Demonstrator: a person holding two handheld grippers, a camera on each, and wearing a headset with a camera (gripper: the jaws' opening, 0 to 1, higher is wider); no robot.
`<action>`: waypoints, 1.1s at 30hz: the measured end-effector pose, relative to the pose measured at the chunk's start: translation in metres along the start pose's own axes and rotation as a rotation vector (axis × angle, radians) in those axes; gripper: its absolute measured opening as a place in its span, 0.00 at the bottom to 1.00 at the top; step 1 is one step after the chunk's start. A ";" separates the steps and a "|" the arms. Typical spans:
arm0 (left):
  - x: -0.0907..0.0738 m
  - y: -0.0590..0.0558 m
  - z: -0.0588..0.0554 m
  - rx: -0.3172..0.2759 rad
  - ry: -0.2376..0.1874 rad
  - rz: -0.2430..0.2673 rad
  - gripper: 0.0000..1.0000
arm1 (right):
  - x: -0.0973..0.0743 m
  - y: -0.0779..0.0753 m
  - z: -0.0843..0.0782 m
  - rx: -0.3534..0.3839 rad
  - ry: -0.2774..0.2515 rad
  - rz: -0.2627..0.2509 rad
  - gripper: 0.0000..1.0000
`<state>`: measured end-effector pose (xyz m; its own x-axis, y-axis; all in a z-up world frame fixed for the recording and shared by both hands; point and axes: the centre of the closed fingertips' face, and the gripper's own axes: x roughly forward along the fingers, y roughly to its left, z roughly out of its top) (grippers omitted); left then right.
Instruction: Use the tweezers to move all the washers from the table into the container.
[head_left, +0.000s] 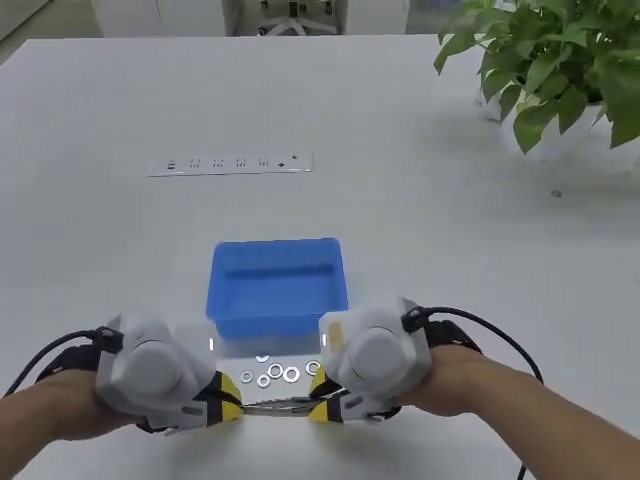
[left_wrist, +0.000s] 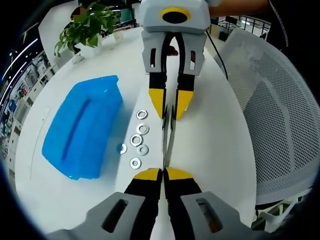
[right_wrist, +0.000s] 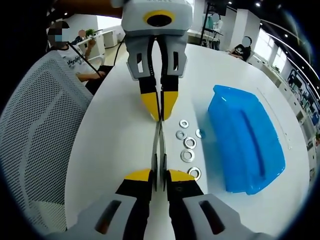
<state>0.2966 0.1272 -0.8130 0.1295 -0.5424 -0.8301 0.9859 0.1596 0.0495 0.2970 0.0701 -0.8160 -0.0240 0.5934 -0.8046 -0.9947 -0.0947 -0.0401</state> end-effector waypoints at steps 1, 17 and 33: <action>-0.001 -0.001 0.001 0.002 -0.002 -0.001 0.07 | 0.000 0.000 0.000 0.001 0.000 0.000 0.13; -0.021 -0.003 0.023 0.019 -0.042 0.011 0.06 | 0.000 0.000 -0.001 0.013 -0.005 -0.006 0.14; -0.040 -0.001 0.068 0.082 -0.100 0.006 0.06 | -0.007 -0.003 -0.001 0.019 -0.030 -0.029 0.12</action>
<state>0.2975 0.0930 -0.7422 0.1410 -0.6222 -0.7700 0.9900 0.0969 0.1030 0.3001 0.0658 -0.8110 0.0020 0.6191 -0.7853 -0.9968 -0.0618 -0.0513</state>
